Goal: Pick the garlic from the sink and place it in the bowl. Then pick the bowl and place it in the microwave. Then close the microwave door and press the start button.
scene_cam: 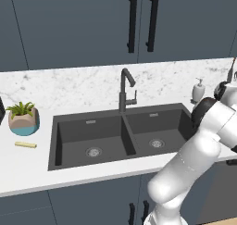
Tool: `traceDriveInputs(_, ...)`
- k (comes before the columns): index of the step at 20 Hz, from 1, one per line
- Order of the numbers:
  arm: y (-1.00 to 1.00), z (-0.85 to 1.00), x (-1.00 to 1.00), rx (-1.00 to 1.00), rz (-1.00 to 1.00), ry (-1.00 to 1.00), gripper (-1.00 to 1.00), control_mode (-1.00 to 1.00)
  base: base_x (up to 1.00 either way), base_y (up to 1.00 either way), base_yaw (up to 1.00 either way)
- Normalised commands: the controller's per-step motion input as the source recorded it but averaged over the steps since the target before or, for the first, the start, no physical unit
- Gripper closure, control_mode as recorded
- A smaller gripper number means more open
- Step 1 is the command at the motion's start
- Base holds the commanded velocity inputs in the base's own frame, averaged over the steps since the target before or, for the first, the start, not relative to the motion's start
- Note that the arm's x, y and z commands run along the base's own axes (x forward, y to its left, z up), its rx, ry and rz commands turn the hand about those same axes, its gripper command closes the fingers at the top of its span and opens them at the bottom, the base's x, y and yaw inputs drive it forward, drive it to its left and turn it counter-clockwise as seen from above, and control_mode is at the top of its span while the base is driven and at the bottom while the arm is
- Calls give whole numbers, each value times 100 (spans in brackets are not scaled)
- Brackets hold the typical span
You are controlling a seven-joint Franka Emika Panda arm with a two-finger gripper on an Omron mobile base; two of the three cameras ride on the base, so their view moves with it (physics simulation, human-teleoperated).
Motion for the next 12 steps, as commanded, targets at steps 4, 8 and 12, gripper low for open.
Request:
traceDriveInputs(4,-20,-35,16,0,0,0,100,-100,0,0,0)
traceDriveInputs(8,-42,-30,10,1,0,0,100,-100,0,0,0)
traceDriveInputs(12,-24,-35,13,1,0,1,100,-100,0,0,0)
